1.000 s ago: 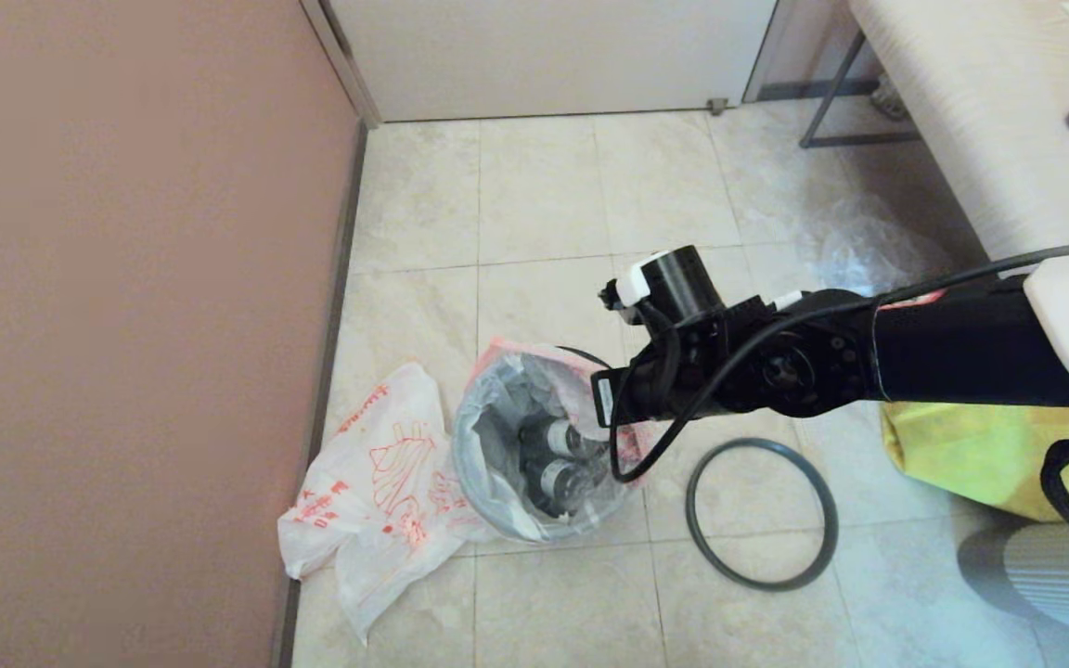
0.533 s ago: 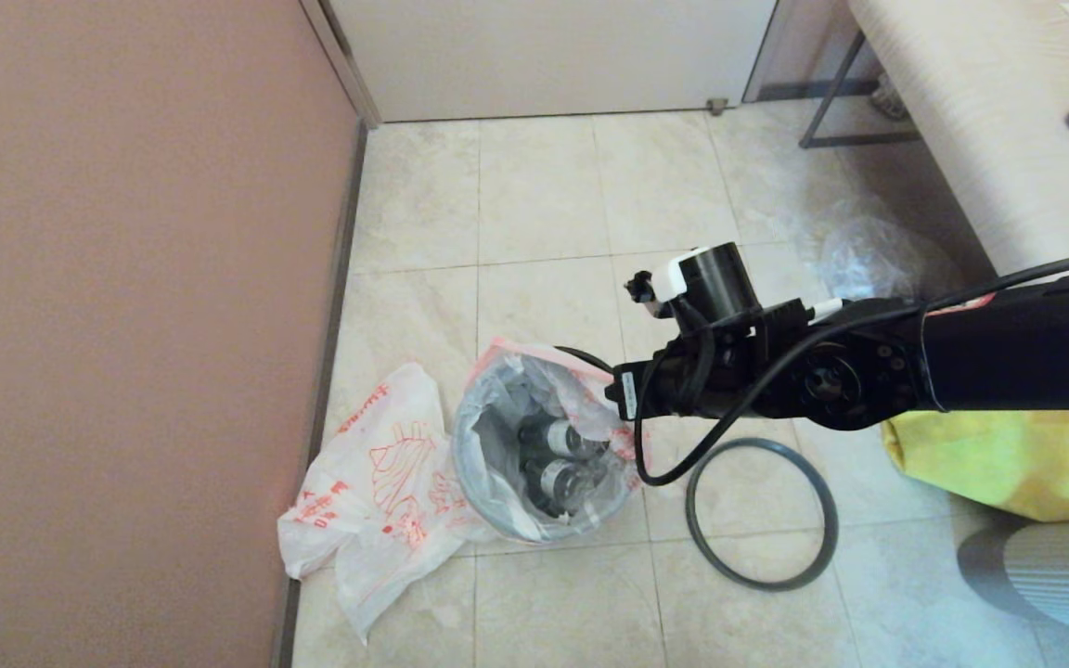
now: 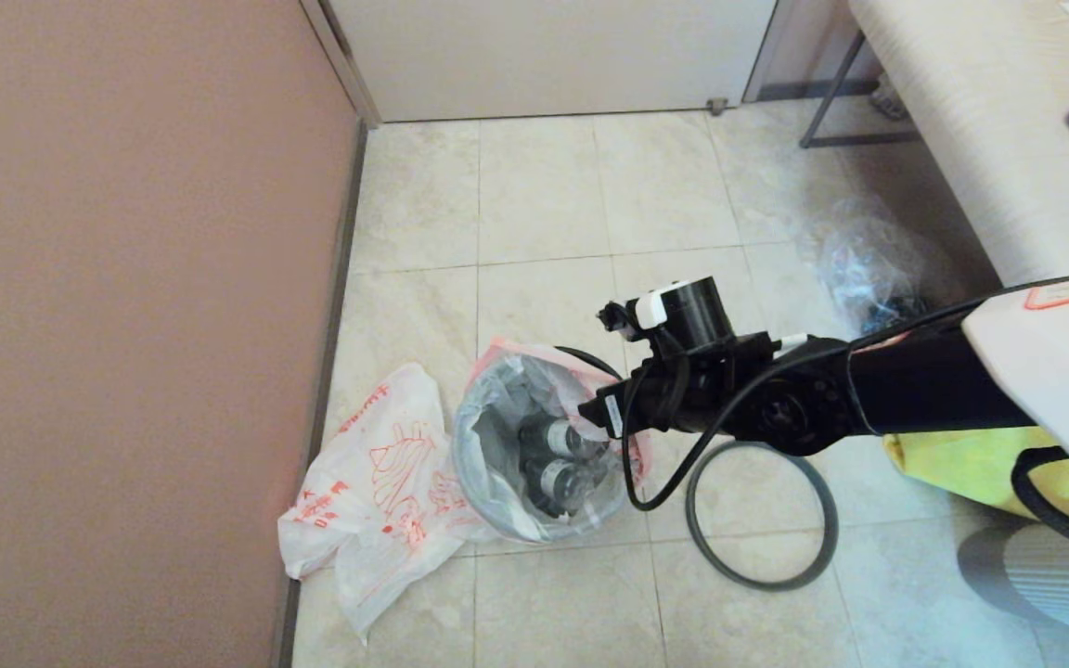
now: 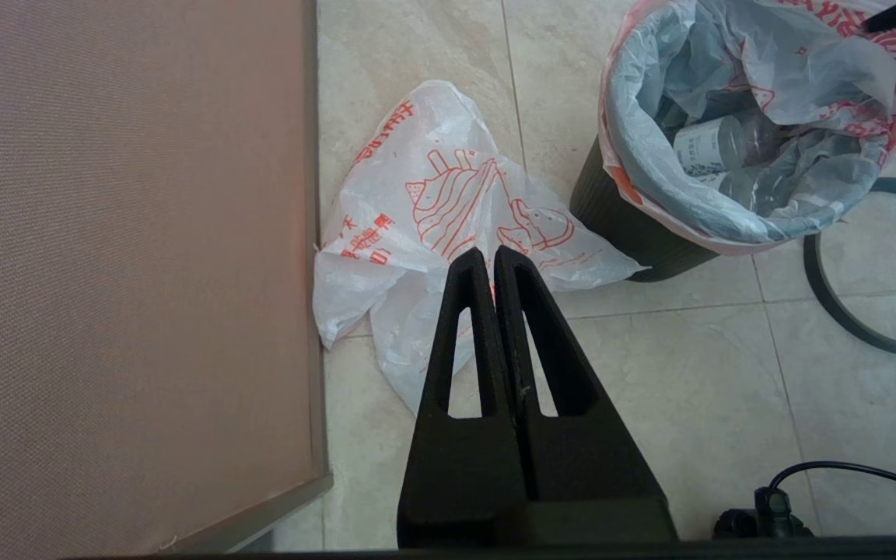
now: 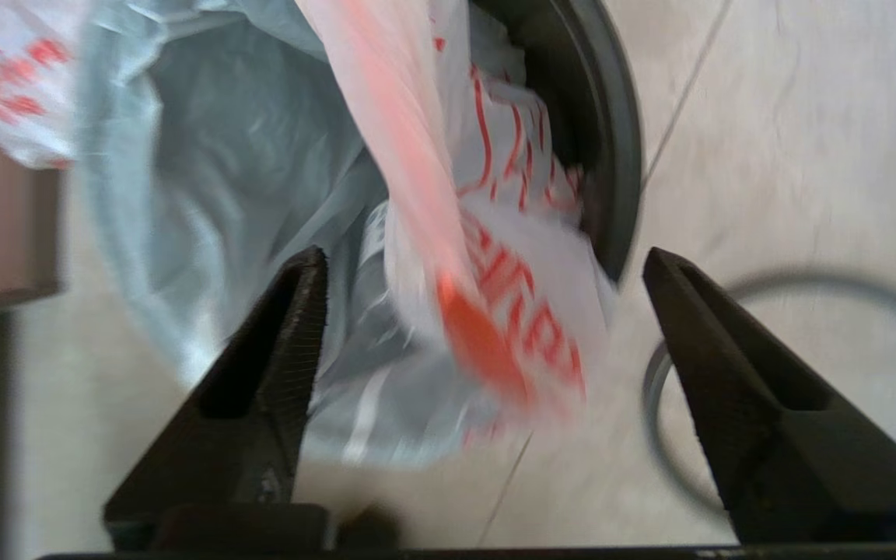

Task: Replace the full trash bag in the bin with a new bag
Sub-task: Place the trash bag on the floor

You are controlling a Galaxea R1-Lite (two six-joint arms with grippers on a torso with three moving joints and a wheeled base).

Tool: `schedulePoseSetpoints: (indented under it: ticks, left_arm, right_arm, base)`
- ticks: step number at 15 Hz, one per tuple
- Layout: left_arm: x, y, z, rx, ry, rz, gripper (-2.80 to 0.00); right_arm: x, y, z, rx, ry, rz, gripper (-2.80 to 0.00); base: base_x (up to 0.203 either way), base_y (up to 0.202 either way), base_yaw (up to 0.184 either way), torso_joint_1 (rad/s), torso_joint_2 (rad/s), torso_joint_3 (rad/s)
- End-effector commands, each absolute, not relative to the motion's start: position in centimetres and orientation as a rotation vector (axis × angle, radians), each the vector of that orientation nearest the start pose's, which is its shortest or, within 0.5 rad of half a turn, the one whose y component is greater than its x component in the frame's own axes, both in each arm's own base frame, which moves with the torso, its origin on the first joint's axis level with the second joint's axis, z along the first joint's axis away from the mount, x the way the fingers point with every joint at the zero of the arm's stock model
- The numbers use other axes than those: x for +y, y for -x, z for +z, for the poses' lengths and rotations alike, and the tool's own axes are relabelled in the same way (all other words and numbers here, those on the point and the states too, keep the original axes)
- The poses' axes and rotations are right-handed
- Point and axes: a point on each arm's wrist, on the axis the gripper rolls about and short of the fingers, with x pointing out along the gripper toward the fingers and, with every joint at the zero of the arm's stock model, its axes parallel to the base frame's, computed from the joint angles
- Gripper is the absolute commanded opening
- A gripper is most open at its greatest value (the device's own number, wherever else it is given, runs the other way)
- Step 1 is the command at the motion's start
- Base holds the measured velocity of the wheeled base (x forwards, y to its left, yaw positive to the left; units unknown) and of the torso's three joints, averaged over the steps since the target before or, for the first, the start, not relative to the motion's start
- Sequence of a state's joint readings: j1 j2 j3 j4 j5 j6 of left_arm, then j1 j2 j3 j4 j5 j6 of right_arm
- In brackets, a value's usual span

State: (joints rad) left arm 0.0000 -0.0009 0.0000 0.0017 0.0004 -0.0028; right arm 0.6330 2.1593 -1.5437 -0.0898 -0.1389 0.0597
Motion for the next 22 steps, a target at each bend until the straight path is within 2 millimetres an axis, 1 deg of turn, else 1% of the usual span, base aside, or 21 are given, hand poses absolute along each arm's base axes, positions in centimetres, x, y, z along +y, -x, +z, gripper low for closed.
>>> schedulePoseSetpoints:
  ticks: [1,2,5,9,12,14,19,22]
  left_arm:
    - [0.0,2.3,7.5,0.002,0.003,0.002,-2.80]
    - [0.0,2.3,7.5,0.002,0.003,0.002,-2.80]
    - [0.0,2.3,7.5,0.002,0.003,0.001,-2.80]
    - [0.0,2.3,7.5,0.002,0.003,0.002,-2.80]
    - [0.0,2.3,7.5,0.002,0.003,0.002,-2.80]
    - [0.0,2.3,7.5,0.002,0.003,0.001,-2.80]
    - [0.0,2.3,7.5,0.002,0.003,0.002,-2.80]
    - [0.0,2.3,7.5,0.002,0.003,0.002,-2.80]
  right_arm:
    - [26.8,-36.8,12.8,0.537,0.182,0.473,0.00]
    - [27.3,-37.2,12.2,0.532,0.198,0.480,-2.80]
    - [28.1,-38.0,11.8,0.513,0.206,0.486,-2.80]
    - [28.8,-38.8,11.2,0.530,0.241,0.492,-2.80]
    - [29.3,-38.3,11.0,0.555,0.241,0.502,-2.80]
    - [29.7,-37.4,10.7,0.625,0.225,0.502,-2.80]
    - [31.6,-36.6,8.7,0.665,0.248,0.536,-2.80]
    - [32.9,-36.0,8.5,0.665,0.241,0.559,-2.80]
  base:
    - [0.000,0.000,0.000,0.000,0.00,0.000]
    - [0.000,0.000,0.000,0.000,0.00,0.000]
    - [0.000,0.000,0.000,0.000,0.00,0.000]
    - [0.000,0.000,0.000,0.000,0.00,0.000]
    - [0.000,0.000,0.000,0.000,0.00,0.000]
    - [0.000,0.000,0.000,0.000,0.00,0.000]
    - [0.000,0.000,0.000,0.000,0.00,0.000]
    - [0.000,0.000,0.000,0.000,0.00,0.000]
